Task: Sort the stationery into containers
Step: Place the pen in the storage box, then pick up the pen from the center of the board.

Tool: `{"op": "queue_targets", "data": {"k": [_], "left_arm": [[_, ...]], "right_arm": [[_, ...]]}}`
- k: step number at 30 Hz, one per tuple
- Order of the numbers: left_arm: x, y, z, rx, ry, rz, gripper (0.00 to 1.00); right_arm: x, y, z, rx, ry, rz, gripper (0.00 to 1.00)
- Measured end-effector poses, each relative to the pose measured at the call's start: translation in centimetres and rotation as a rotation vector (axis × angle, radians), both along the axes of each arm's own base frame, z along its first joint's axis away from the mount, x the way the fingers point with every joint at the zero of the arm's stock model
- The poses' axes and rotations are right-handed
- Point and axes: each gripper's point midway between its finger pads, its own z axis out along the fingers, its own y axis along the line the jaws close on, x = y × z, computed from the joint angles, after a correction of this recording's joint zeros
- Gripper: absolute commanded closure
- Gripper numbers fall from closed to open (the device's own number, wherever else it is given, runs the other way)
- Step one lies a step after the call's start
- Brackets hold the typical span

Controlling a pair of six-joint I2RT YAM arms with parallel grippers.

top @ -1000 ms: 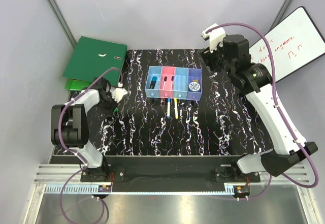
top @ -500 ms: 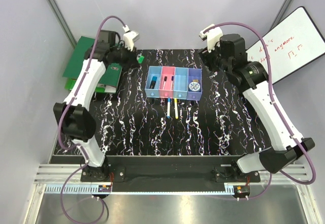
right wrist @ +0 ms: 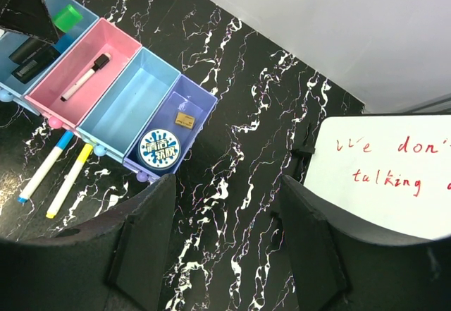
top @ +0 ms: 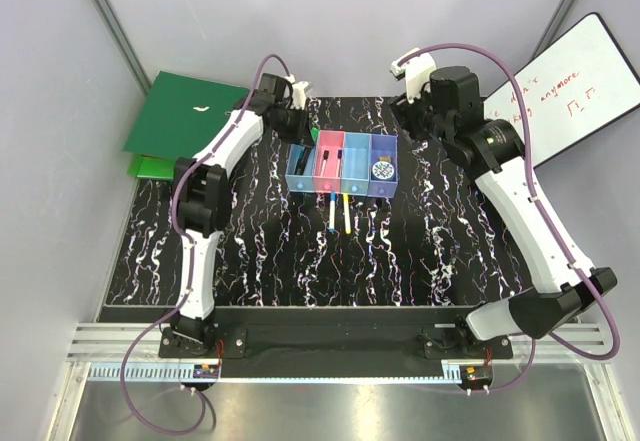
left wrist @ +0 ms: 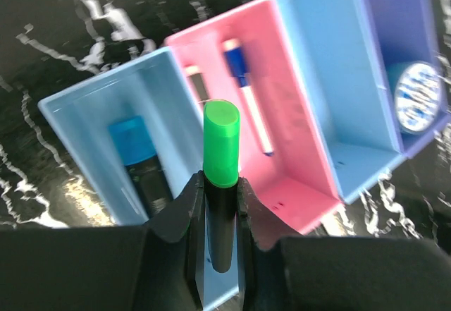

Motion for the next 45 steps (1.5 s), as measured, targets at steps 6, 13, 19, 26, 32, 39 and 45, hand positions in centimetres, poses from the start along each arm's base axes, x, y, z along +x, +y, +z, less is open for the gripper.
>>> {"op": "queue_targets", "data": {"k": [6,13,19,26,32,39,45], "left_arm": [[0.9,1.1,-1.8,0.075,-0.016,0.080,1.00],[-0.4,2.1,-5.5,0.174,0.034,0.114,0.97],[-0.9,1.6,-6.1,0.197,0.032,0.103,0.53],[-0.8,1.2,-5.6,0.195,0.021,0.095,0.48],[-0.2,0.9,-3.0,0.169,-0.024,0.089,0.49],[-4.1,-1.4,7.9,-0.030,-0.102,0.064,0.40],[-10.8,-5.6,9.2,-0.105,-0.027,0.013,0.17]], "right_arm": [[0.4,0.2,-0.7,-0.007,0.016,-0.001,0.33],[0.7,0.3,-1.1,-0.012,0.027,-0.002,0.33],[0.7,0.2,-1.1,-0.011,0.025,-0.003,0.33],[0.7,0.2,-1.0,-0.010,0.023,-0.003,0.32],[0.4,0.1,-0.6,-0.006,0.014,-0.003,0.33],[-0.2,-0.3,0.5,0.006,-0.011,-0.004,0.32],[-0.2,-0.4,0.5,0.006,-0.012,-0.006,0.32]]}}
